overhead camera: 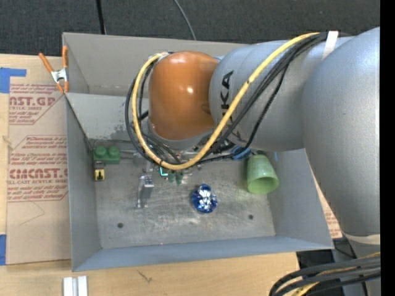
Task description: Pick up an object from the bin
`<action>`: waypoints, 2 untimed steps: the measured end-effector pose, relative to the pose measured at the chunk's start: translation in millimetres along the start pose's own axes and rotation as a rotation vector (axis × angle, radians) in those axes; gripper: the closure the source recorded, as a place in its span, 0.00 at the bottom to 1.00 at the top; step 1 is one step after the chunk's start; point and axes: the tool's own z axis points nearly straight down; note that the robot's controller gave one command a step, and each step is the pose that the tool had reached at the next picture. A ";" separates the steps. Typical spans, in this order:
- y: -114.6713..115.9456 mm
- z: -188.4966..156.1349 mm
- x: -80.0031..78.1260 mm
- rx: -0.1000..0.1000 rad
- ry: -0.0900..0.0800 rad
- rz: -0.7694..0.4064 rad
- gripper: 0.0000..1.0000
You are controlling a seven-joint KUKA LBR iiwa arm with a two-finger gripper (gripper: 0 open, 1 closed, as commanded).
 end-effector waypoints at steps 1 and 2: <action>-64.8 108.7 -41.3 -0.003 -0.015 -0.053 0.00; -132.1 67.5 -23.4 0.003 -0.009 -0.278 0.00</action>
Offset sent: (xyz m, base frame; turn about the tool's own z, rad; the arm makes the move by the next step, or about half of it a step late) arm 0.0380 -0.0642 -0.1096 -0.0568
